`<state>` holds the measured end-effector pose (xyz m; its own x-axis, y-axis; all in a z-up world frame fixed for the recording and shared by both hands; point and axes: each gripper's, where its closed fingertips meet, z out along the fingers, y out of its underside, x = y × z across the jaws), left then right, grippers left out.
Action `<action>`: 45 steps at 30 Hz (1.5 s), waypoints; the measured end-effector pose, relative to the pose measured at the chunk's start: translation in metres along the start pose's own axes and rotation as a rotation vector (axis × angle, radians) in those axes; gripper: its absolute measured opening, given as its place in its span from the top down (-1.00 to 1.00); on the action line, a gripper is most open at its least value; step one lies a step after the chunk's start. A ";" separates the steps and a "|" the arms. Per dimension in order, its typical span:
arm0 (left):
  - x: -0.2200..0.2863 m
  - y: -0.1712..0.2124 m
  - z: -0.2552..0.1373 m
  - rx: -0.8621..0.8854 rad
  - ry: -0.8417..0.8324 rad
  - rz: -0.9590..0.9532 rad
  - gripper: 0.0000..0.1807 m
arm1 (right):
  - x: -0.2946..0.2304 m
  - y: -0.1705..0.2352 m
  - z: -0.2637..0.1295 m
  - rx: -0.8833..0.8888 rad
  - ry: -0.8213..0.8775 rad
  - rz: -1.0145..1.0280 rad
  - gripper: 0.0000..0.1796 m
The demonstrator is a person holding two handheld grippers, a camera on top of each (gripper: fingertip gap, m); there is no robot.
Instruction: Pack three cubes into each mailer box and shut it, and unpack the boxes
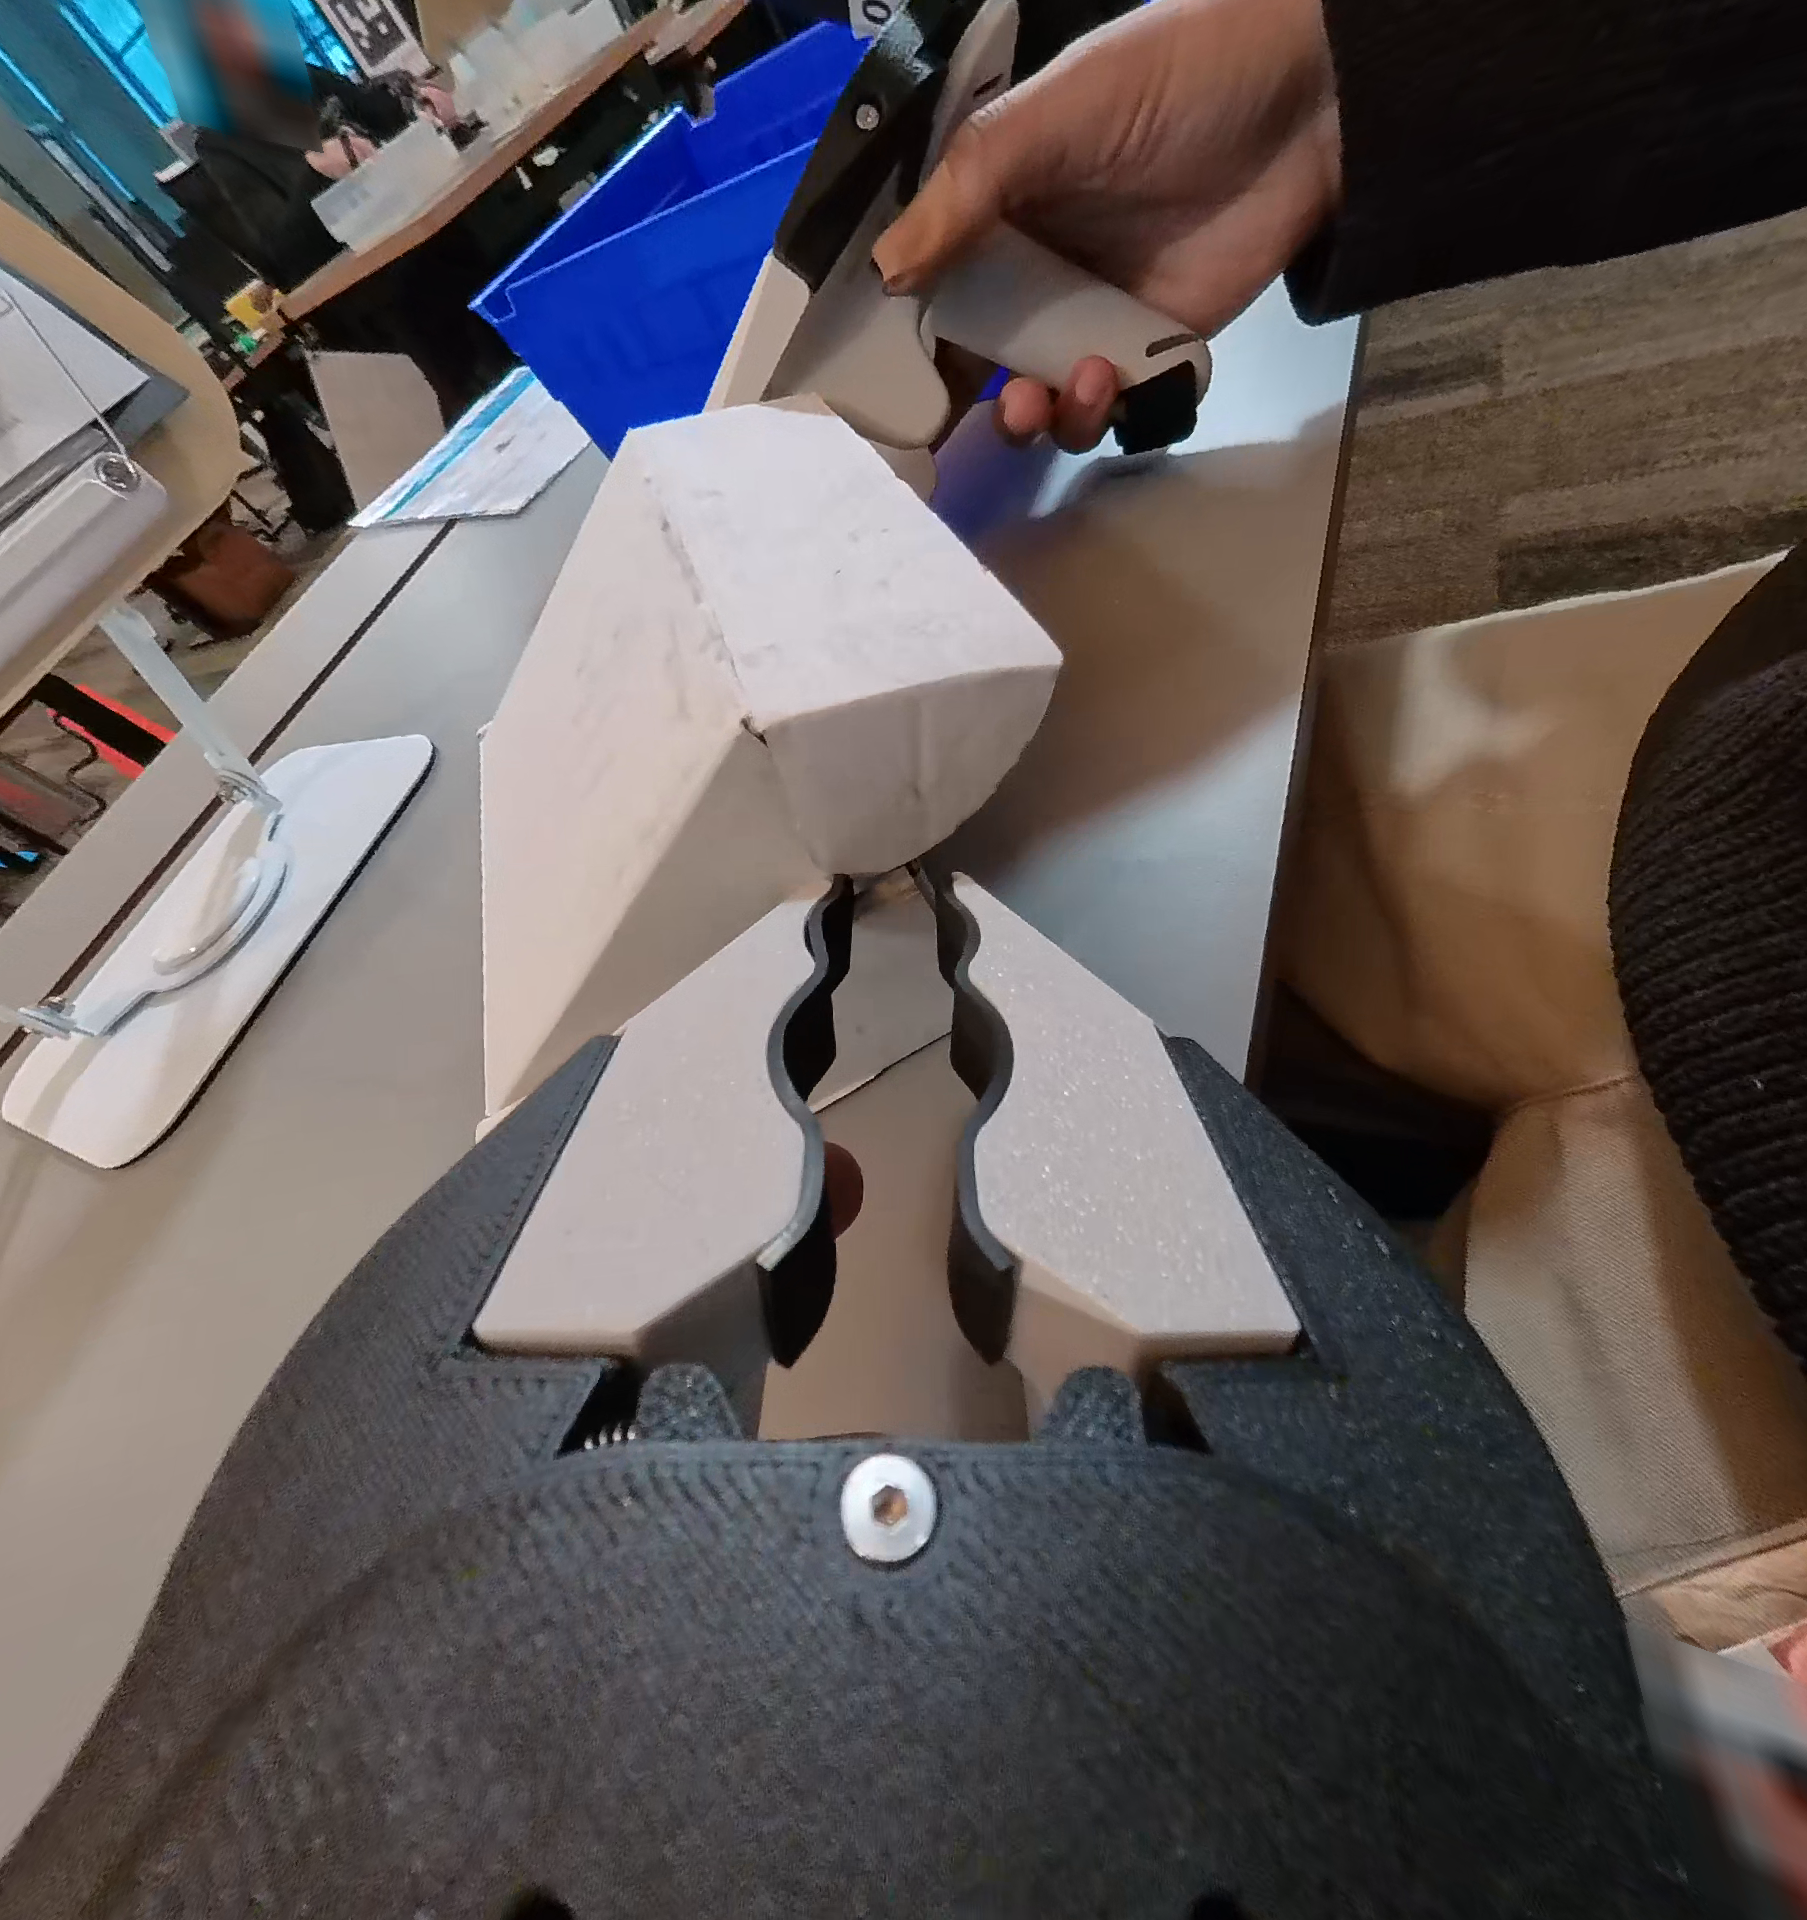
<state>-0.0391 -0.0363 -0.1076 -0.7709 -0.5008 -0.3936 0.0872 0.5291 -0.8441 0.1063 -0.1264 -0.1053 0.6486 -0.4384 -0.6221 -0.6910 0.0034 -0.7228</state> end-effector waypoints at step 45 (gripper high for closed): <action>-0.011 0.008 0.001 -0.048 -0.077 0.022 0.70 | -0.046 -0.025 -0.013 0.120 -0.028 -0.293 0.05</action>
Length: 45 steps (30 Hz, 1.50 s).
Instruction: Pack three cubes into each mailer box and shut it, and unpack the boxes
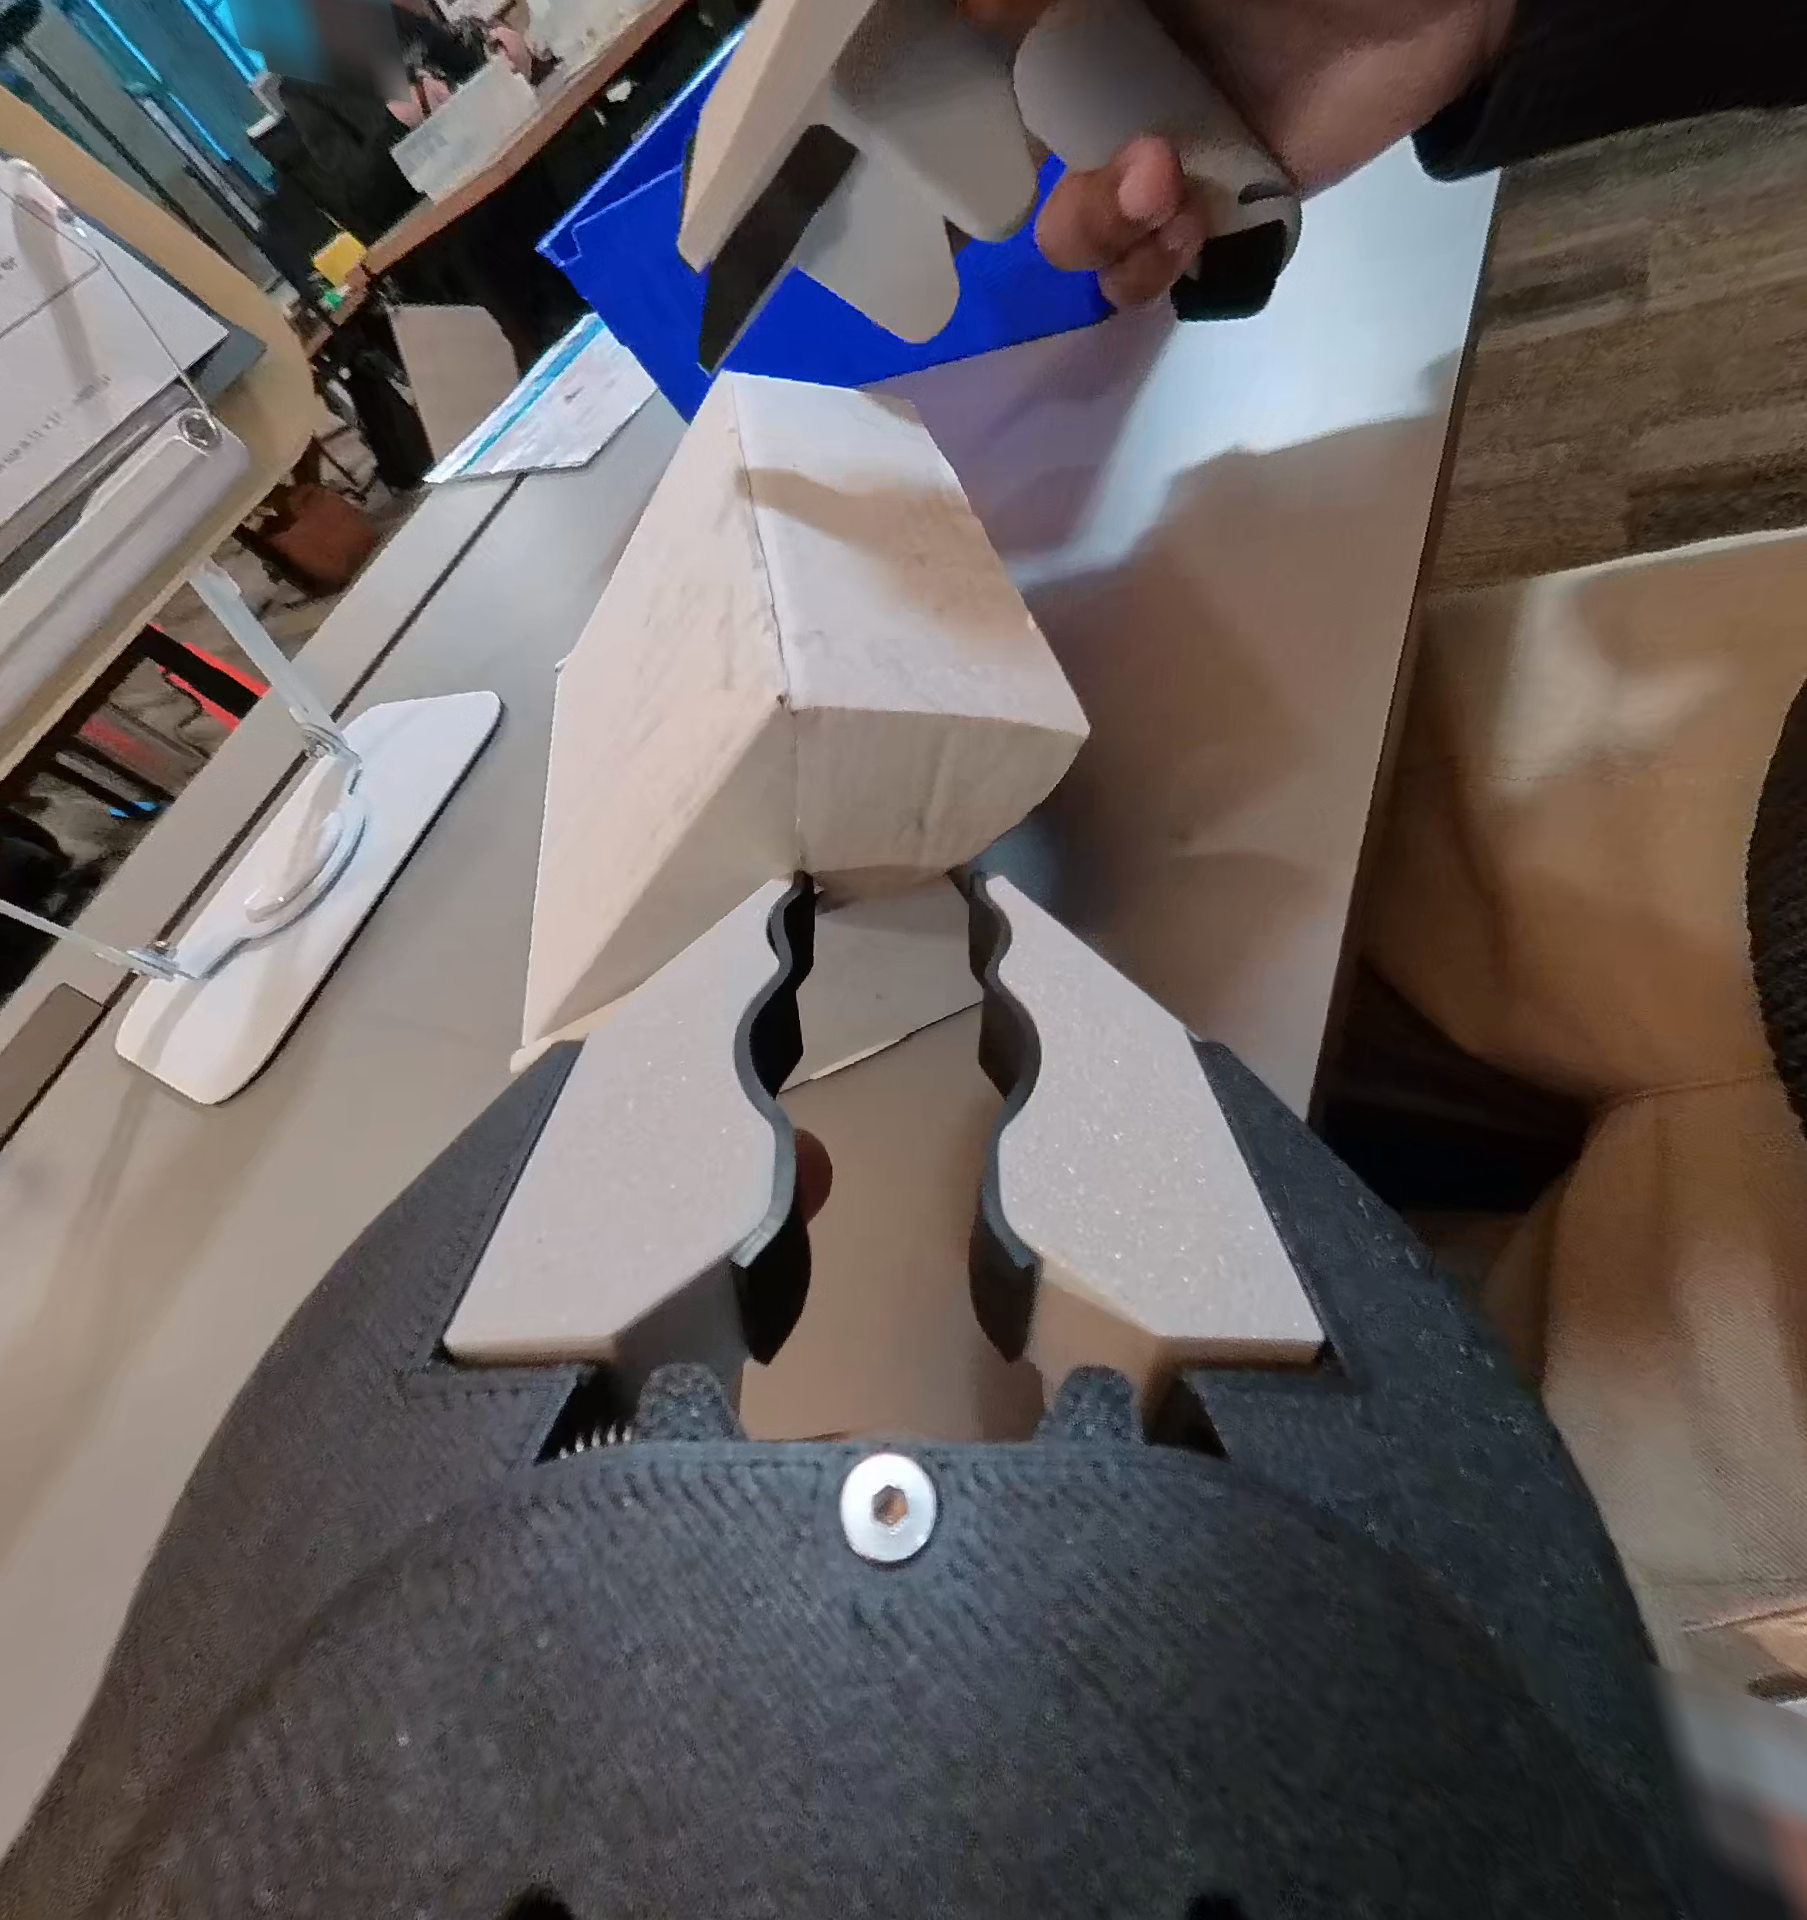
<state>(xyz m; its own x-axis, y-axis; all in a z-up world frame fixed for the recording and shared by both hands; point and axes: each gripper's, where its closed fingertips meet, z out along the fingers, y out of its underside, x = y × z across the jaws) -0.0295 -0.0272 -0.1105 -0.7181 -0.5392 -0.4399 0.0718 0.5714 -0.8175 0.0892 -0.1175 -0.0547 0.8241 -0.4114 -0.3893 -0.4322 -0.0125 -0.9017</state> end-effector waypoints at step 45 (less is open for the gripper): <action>-0.059 0.008 -0.013 0.056 -0.142 -0.516 0.45 | -0.039 0.035 0.016 -0.140 -0.302 0.135 0.30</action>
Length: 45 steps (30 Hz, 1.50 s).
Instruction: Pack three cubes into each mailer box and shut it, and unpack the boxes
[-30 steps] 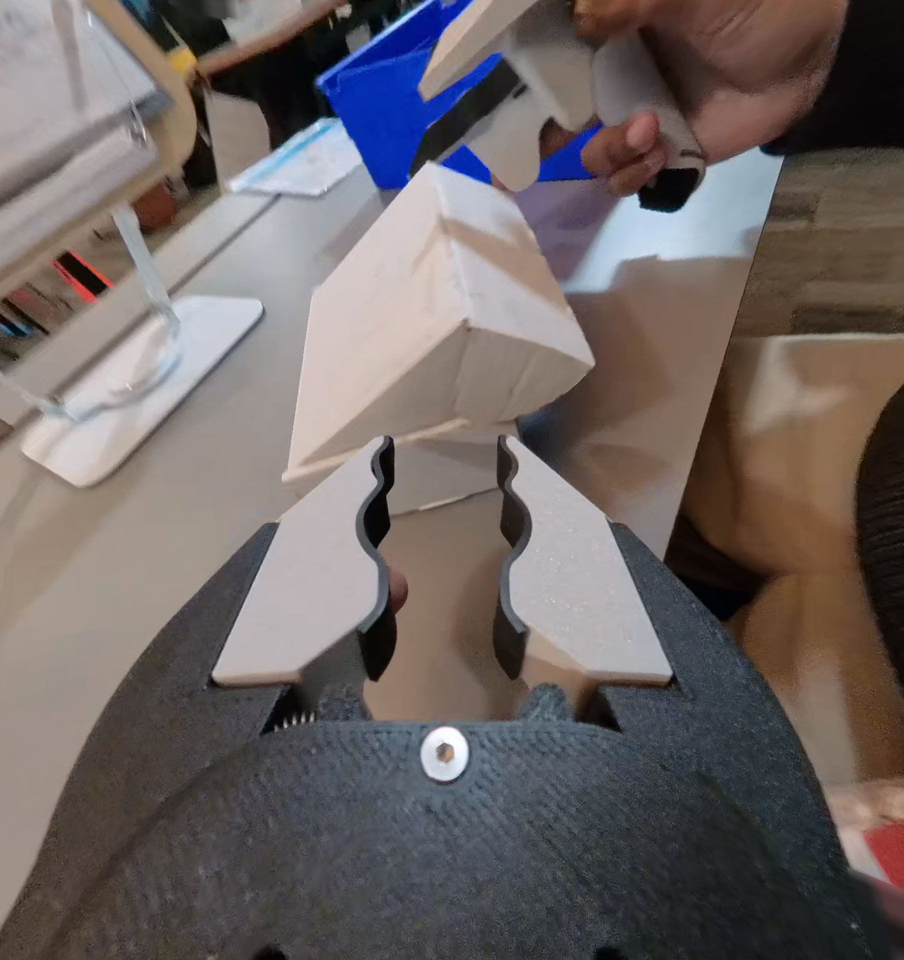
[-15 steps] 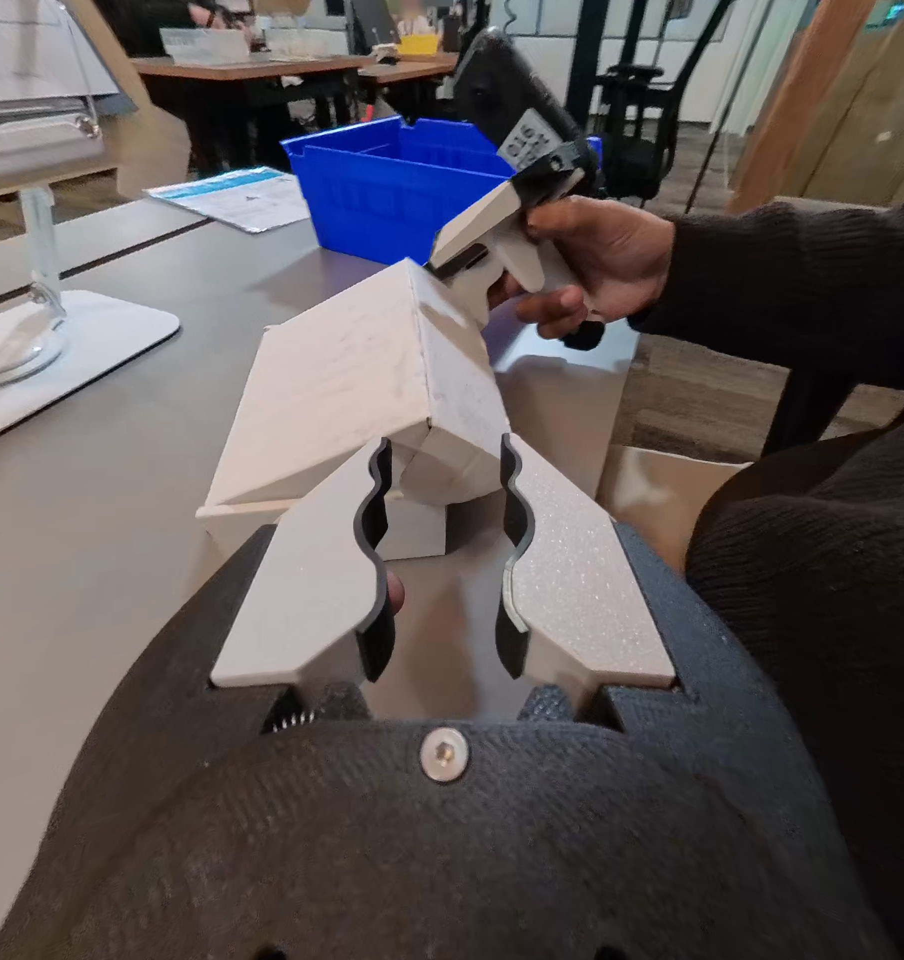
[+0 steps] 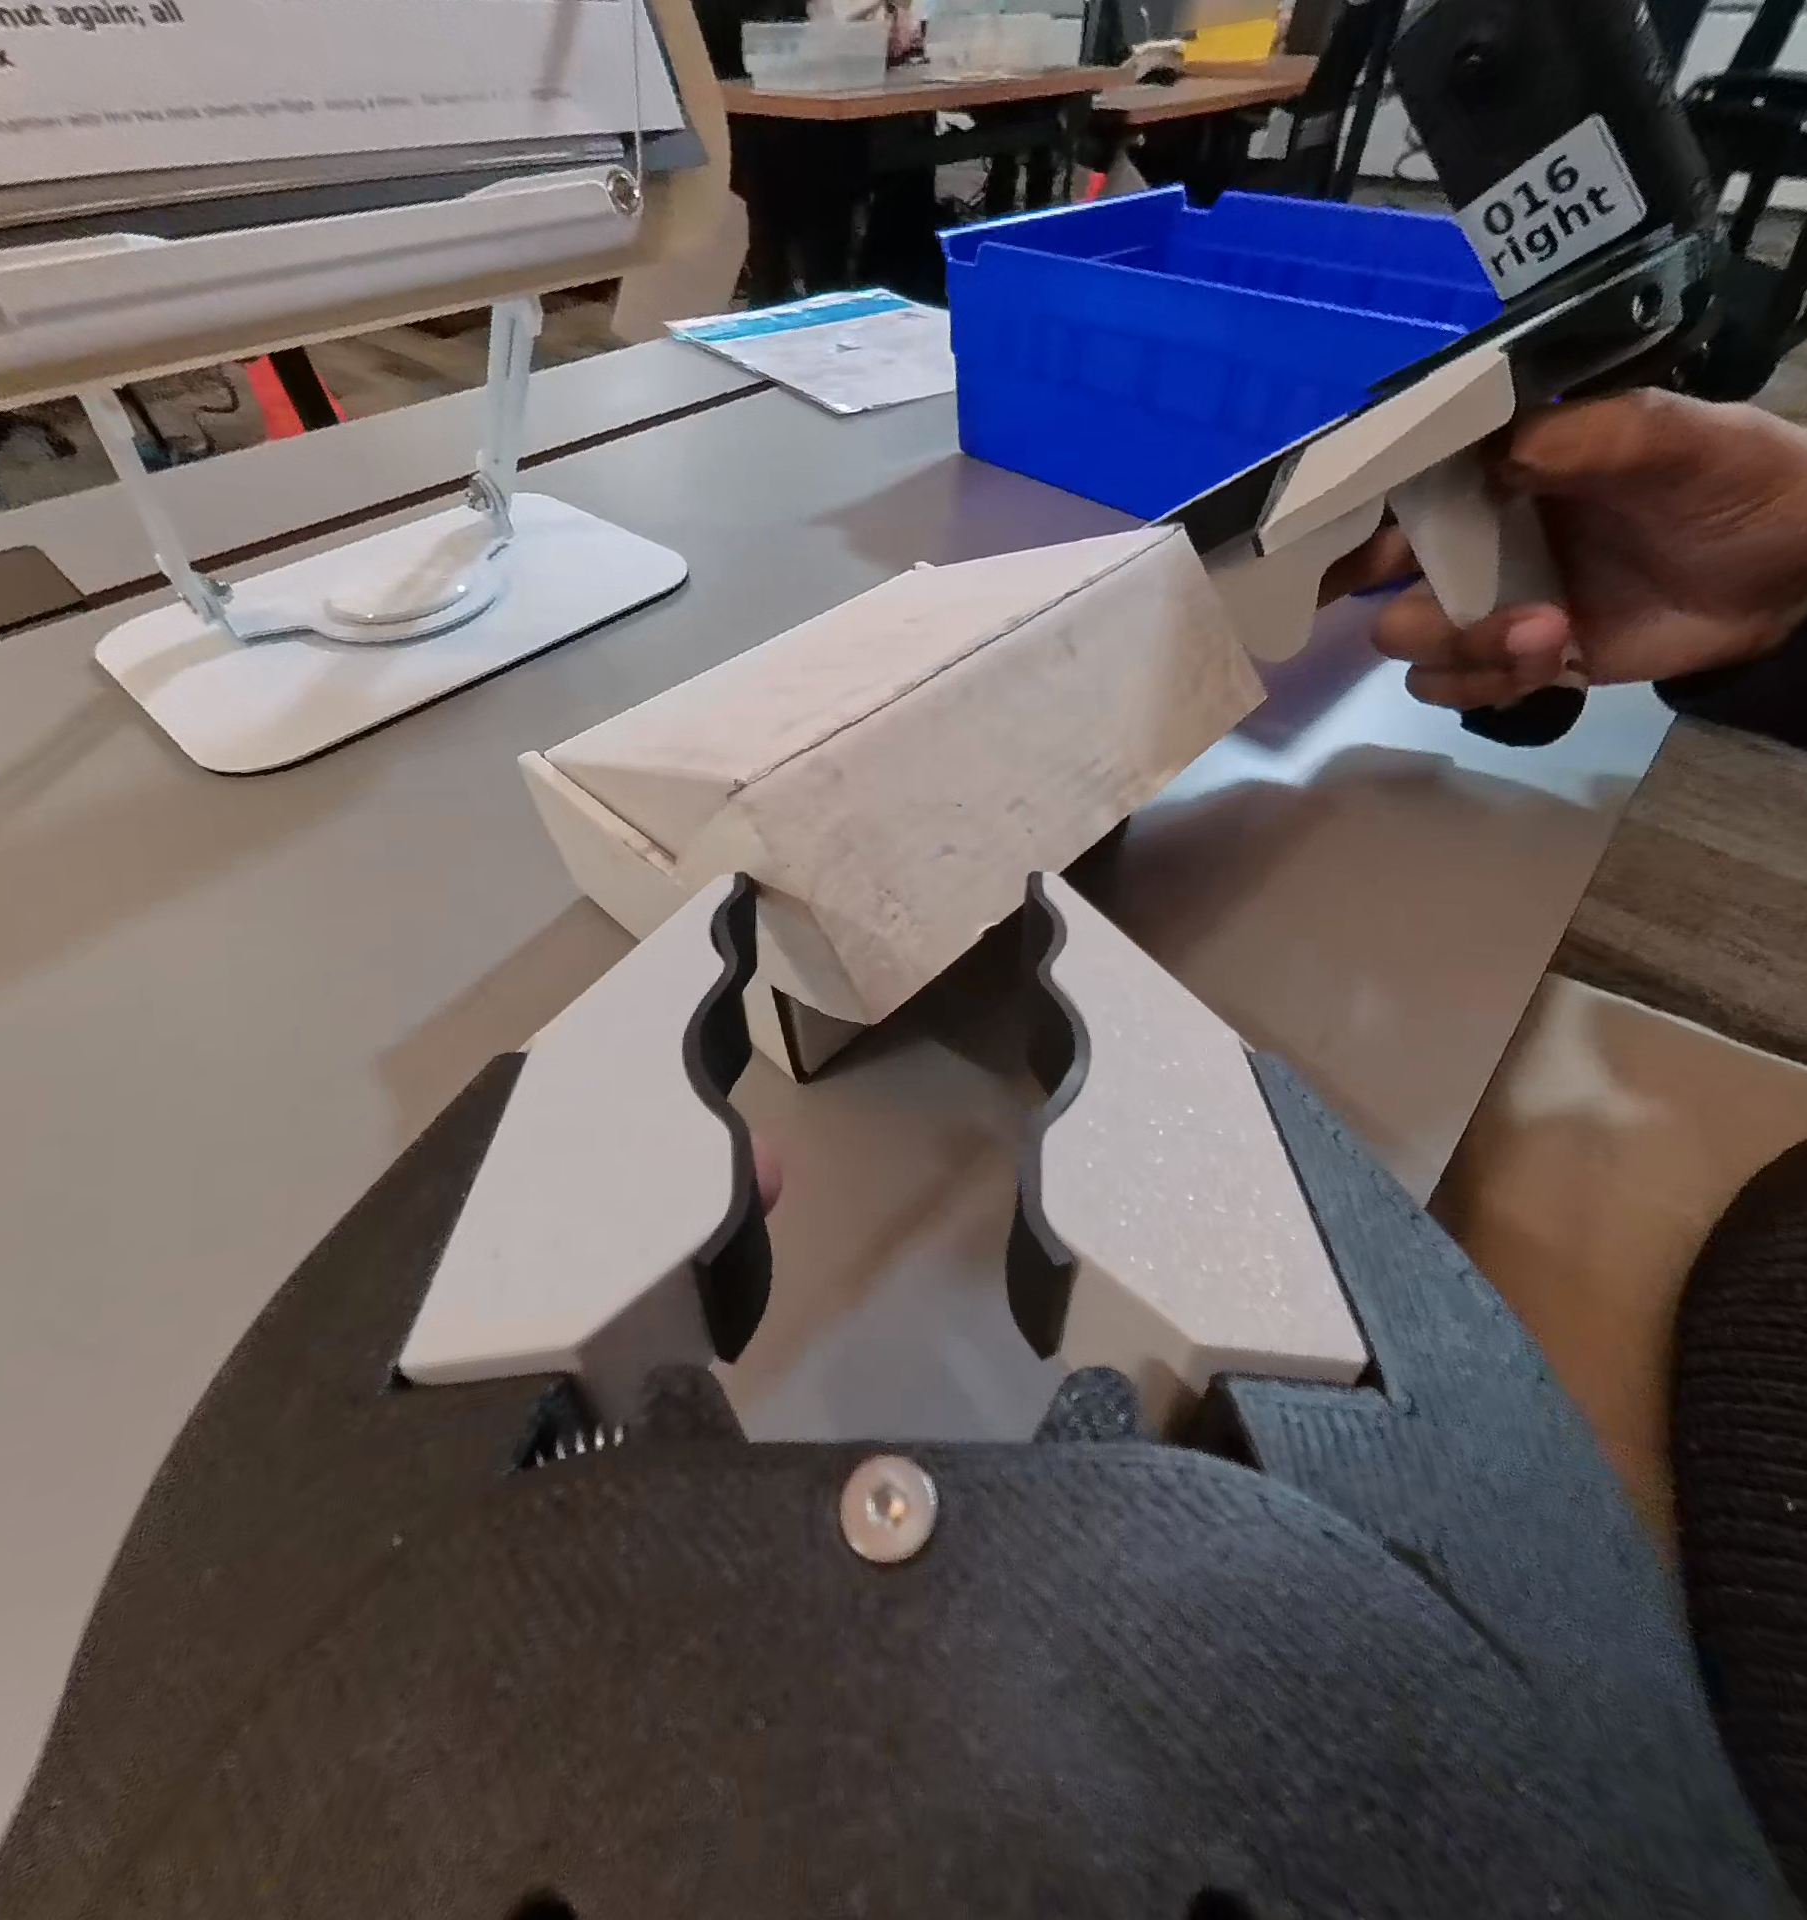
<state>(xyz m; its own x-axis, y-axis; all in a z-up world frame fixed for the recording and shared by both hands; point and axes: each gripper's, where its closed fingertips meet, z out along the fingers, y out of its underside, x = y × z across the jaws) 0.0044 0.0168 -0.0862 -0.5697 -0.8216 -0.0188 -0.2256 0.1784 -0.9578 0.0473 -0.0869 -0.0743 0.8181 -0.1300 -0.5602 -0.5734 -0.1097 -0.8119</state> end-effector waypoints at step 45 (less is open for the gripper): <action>-0.014 -0.009 0.006 0.060 0.019 -0.084 0.29 | -0.023 0.011 0.001 -0.099 0.048 -0.402 0.32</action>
<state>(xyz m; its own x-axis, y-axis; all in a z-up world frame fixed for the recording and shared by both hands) 0.0192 0.0229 -0.0788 -0.5662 -0.8216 0.0668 -0.2253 0.0763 -0.9713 0.0222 -0.0844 -0.0707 0.9760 -0.1035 -0.1917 -0.2124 -0.2551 -0.9433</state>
